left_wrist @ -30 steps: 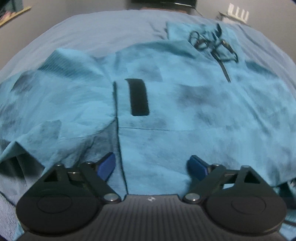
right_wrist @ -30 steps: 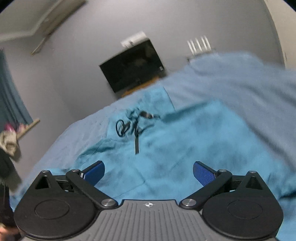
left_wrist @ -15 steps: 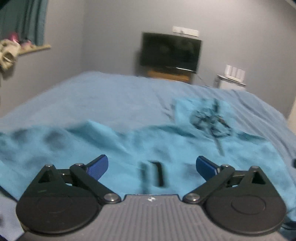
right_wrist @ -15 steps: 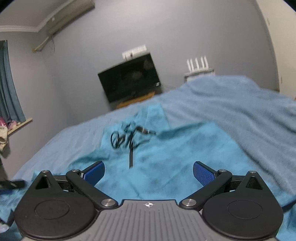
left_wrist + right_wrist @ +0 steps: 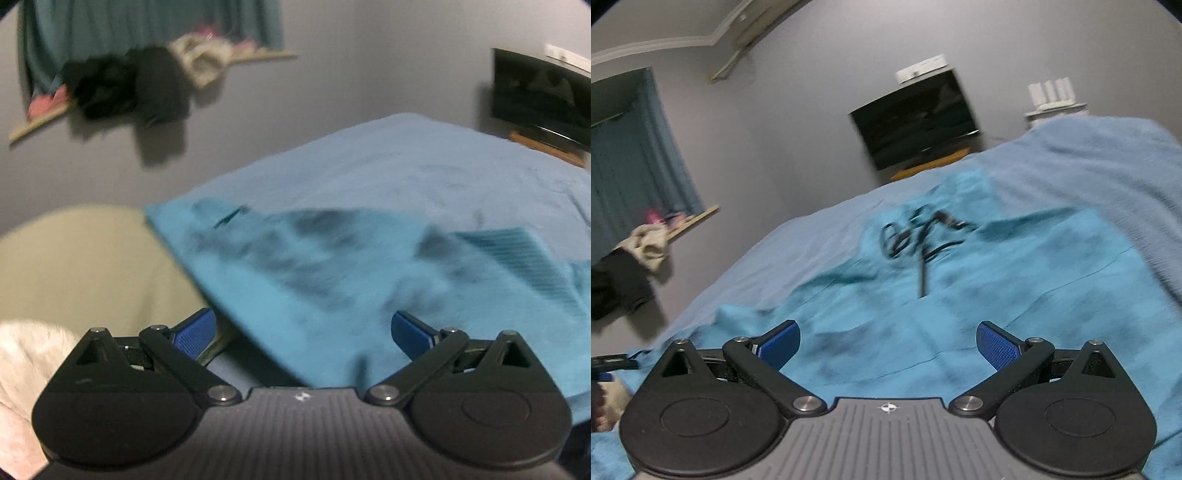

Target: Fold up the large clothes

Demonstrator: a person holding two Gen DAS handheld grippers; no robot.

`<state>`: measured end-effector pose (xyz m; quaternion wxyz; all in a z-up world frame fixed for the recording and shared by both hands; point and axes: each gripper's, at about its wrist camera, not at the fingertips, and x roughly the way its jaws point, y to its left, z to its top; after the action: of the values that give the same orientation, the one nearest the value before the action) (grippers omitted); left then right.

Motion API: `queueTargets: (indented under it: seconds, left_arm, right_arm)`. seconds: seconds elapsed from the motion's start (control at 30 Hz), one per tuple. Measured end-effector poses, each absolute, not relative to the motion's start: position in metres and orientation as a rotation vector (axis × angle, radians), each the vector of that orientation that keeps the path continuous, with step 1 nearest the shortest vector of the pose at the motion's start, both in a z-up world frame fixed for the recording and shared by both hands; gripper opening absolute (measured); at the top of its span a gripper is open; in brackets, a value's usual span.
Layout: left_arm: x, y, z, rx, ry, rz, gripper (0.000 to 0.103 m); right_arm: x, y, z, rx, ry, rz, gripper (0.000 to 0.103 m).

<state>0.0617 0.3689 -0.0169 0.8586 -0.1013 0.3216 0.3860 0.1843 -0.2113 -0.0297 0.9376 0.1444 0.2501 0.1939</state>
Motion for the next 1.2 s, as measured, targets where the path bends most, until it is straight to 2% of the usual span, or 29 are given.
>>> queueTargets:
  seconds: [0.33,0.4,0.47,0.53,0.6,0.63,0.9,1.2]
  left_arm:
    - [0.066,0.41,-0.056,-0.382,0.623,0.702,0.101]
    - [0.065,0.422,-0.059,-0.49,0.572,0.68,0.096]
    - [0.063,0.434,-0.061,-0.598,0.526,0.7,0.08]
    - [0.059,0.445,-0.065,-0.708,0.495,0.698,0.035]
    - [0.058,0.449,-0.063,-0.761,0.468,0.701,0.016]
    - [0.058,0.448,-0.059,-0.751,0.46,0.701,0.011]
    - [0.072,0.409,0.001,-0.625,0.345,0.598,0.003]
    - [0.115,0.308,0.077,-0.415,0.255,0.325,0.001]
  right_arm:
    - [0.191,-0.206,-0.042,0.329,0.579,0.385,0.103]
    - [0.194,-0.205,-0.045,0.334,0.594,0.376,0.103]
    - [0.196,-0.204,-0.047,0.336,0.606,0.374,0.103]
    - [0.198,-0.201,-0.049,0.333,0.614,0.374,0.103]
    - [0.199,-0.2,-0.05,0.33,0.619,0.373,0.103]
    - [0.199,-0.2,-0.051,0.33,0.62,0.372,0.103]
    - [0.197,-0.199,-0.049,0.319,0.617,0.375,0.103]
    - [0.196,-0.2,-0.049,0.321,0.616,0.374,0.103]
